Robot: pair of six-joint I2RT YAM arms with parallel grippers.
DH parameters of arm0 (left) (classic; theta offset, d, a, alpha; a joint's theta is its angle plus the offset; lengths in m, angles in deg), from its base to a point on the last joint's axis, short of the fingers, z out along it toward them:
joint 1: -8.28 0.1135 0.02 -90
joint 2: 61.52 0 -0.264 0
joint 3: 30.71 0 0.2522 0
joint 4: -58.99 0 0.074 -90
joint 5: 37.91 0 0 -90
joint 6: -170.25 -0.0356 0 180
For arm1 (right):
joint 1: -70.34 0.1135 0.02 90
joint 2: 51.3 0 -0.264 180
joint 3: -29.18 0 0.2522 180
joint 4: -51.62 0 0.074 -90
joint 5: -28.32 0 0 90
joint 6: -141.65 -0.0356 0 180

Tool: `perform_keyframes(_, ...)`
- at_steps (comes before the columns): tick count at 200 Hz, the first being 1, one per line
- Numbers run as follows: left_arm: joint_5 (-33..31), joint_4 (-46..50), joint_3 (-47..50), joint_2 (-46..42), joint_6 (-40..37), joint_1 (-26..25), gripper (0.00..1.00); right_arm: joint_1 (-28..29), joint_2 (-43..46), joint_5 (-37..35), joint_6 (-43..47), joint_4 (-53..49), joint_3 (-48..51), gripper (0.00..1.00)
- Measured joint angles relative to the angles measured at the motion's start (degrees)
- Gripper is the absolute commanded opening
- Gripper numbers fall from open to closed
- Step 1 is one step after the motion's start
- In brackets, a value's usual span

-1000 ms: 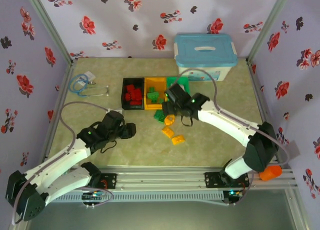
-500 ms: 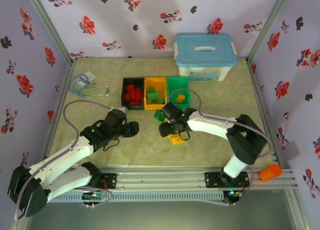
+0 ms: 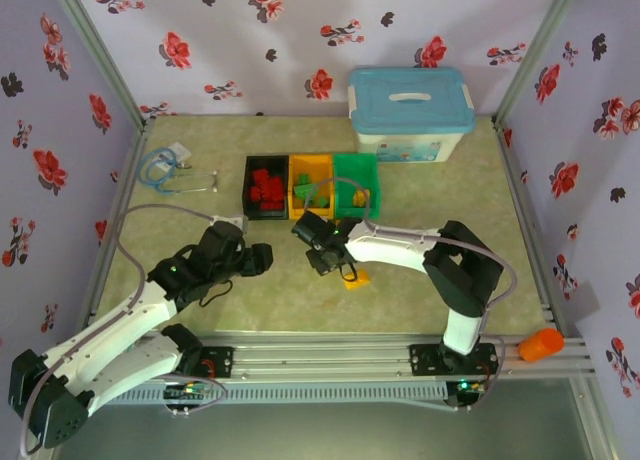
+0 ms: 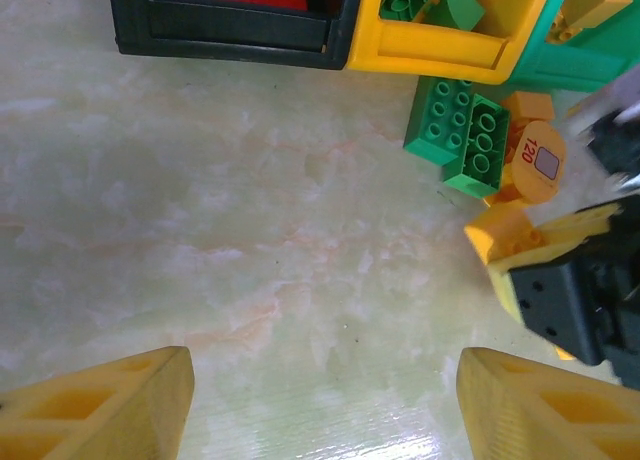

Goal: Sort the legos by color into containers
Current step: Pick up the lego from the center of the table, then place the lego in the container, then move the lego to the center of the table.

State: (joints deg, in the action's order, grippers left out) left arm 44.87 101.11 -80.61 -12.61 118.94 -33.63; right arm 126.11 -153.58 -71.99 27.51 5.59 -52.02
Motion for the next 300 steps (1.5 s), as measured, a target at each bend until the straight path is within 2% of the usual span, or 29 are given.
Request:
perform_keyframes(17, -0.2, 0.0, 0.0, 0.2, 0.0, 0.0, 0.70, -2.7, 2.3, -0.4, 0.5, -1.1, -2.6, 0.17)
perform_keyframes(45, -0.3, 0.4, 0.0, 0.3, 0.0, -0.1, 0.69, -12.2, 4.4, -1.5, 0.9, -1.0, -10.1, 0.18)
perform_keyframes(64, -0.3, 0.9, 0.0, 0.1, 0.2, -0.7, 0.69, -18.1, 2.1, -1.7, 1.5, -1.2, -16.0, 0.19)
perform_keyframes(83, -0.2, 1.4, 0.0, -0.7, 0.2, -1.2, 0.69, -20.8, -3.3, -1.7, 2.6, -2.4, -22.0, 0.20)
perform_keyframes(90, -0.3, 1.7, 0.0, -1.2, 0.3, -1.4, 0.69, -21.2, -5.6, -1.7, 3.0, -2.8, -23.9, 0.27)
perform_keyframes(99, -0.3, 2.0, 0.0, -1.8, 0.4, -1.4, 0.70, -21.6, -8.3, -1.6, 3.3, -3.7, -25.9, 0.60)
perform_keyframes(105, -0.3, 2.2, 0.0, -2.1, 0.4, -1.5, 0.70, -21.7, -10.1, -1.6, 3.4, -4.5, -27.3, 0.68)
perform_keyframes(124, -0.7, 2.6, 0.0, -2.8, 0.5, -1.9, 0.70, -21.7, -12.5, -1.9, 3.7, -6.7, -29.2, 0.80)
perform_keyframes(148, -0.7, 2.5, 0.0, -2.8, 0.4, -2.4, 0.71, -20.2, -8.8, -3.6, 4.0, -7.6, -28.5, 0.81)
perform_keyframes(181, -0.7, 1.6, 0.0, -0.1, 0.3, -3.0, 0.72, -16.7, 6.0, -4.5, 3.6, -5.6, -21.7, 0.80)
perform_keyframes(211, 0.1, -1.9, -0.2, 6.5, -0.5, -3.1, 0.73, -15.5, 19.3, -3.4, 1.2, -0.8, -8.8, 0.80)
perform_keyframes(259, 1.3, -6.6, -7.2, 24.4, -4.2, -3.1, 0.70, -15.5, 28.0, -0.7, -5.6, 4.4, 16.4, 0.78)
perform_keyframes(300, 1.3, -9.9, -16.0, 37.2, -6.8, -2.7, 0.61, -15.1, 37.4, 1.4, -10.7, 8.1, 27.0, 0.77)
